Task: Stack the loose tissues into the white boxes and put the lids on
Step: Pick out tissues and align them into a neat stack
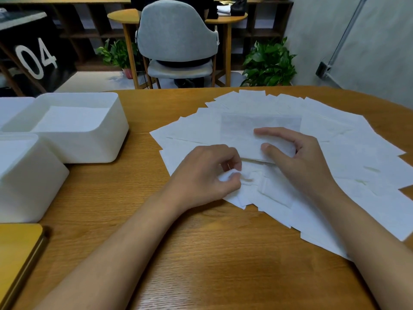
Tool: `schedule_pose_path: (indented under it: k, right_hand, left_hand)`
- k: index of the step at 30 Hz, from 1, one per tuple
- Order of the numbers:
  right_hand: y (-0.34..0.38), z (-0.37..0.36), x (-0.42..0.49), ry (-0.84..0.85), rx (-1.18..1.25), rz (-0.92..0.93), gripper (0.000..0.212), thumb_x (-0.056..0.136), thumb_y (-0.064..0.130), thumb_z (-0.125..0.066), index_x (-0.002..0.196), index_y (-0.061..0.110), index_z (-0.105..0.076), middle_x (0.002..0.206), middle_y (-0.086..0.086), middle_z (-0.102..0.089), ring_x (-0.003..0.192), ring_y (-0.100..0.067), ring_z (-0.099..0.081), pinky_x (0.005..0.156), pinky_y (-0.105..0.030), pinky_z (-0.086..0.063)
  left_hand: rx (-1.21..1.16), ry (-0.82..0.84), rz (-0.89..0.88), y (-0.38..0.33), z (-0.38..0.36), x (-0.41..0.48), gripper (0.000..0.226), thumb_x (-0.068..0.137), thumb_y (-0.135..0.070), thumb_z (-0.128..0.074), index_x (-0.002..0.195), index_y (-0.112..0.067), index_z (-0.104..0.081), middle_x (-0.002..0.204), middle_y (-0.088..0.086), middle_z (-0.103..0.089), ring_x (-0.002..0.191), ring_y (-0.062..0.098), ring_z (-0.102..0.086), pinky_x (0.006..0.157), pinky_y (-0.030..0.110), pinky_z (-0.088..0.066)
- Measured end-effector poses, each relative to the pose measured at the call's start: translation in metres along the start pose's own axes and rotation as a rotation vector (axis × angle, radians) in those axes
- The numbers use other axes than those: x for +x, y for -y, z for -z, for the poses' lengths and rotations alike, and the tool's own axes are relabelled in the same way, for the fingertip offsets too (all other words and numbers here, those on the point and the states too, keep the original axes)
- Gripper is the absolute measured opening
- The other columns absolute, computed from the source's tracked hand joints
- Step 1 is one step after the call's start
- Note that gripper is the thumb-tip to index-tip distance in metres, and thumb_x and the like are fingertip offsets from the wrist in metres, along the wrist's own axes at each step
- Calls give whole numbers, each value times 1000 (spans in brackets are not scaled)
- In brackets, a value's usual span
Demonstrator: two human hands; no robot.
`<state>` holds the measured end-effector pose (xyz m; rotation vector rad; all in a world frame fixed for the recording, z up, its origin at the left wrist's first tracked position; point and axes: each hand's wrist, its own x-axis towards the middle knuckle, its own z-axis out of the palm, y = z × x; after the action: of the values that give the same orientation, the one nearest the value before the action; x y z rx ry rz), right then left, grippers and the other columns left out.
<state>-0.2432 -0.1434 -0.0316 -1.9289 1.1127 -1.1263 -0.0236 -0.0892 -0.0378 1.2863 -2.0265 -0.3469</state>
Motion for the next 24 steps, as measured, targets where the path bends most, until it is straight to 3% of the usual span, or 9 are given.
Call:
schedule_pose_path:
  k: [3, 7, 10, 14, 16, 19, 22, 24]
  right_hand:
    - [5, -1, -5, 86, -85, 125, 35, 87, 24, -79, 121, 28, -76, 120, 17, -75, 118, -2, -66, 100, -16, -46]
    - [6, -3, -11, 210, -118, 188, 43, 81, 18, -91, 119, 30, -77, 110, 20, -76, 105, 6, -68, 89, -9, -45]
    - [3, -6, -9, 82, -108, 182, 28, 84, 15, -88, 105, 32, -80, 96, 19, -78, 94, 3, -71, 82, -14, -49]
    - [6, -1, -3, -93, 93, -8, 2, 89, 19, -82, 90, 21, -82, 89, 10, -79, 90, -4, -73, 85, -21, -53]
    - [3, 6, 1, -161, 218, -132, 1, 89, 20, -82, 89, 19, -82, 90, 3, -80, 89, -15, -76, 86, -35, -59]
    - [3, 9, 3, -141, 357, -258, 4, 87, 19, -83, 90, 17, -83, 96, -7, -81, 92, -33, -77, 95, -57, -60]
    - [8, 6, 0, -47, 417, -259, 8, 87, 16, -81, 88, 23, -84, 96, -3, -81, 91, -27, -77, 93, -47, -59]
    - [9, 4, -2, 31, 450, -230, 12, 87, 19, -80, 98, 22, -83, 105, -4, -81, 100, -30, -77, 96, -44, -57]
  left_hand:
    - [-83, -119, -1, -4, 4, 2, 6, 87, -13, -77, 86, -17, -72, 81, -11, -71, 82, 8, -68, 76, 19, -49]
    - [-220, -187, 65, -8, 4, 3, 6, 93, -11, -76, 92, -17, -78, 86, -12, -75, 85, 9, -69, 76, 19, -51]
    - [-356, -201, 142, -10, 3, 4, 9, 93, -17, -80, 101, -17, -77, 87, -9, -76, 87, 12, -73, 80, 24, -55]
    - [-441, -177, 244, -16, 13, 2, 42, 81, -50, -85, 114, -29, -69, 94, -7, -75, 93, 11, -72, 80, 25, -55]
    - [-455, -170, 285, -13, 18, 3, 46, 78, -42, -90, 117, -29, -68, 96, -7, -76, 92, 10, -73, 78, 28, -59]
    - [-546, -230, 338, -3, 21, 7, 36, 88, -19, -86, 119, -23, -68, 97, 6, -78, 94, 19, -76, 86, 50, -61]
    - [-678, -239, 377, 0, 24, 8, 39, 90, -9, -82, 125, -16, -66, 99, 14, -79, 93, 28, -78, 86, 50, -63]
    - [-698, -202, 373, 0, 28, 8, 41, 89, -6, -82, 126, -14, -65, 98, 12, -80, 92, 28, -79, 81, 48, -64]
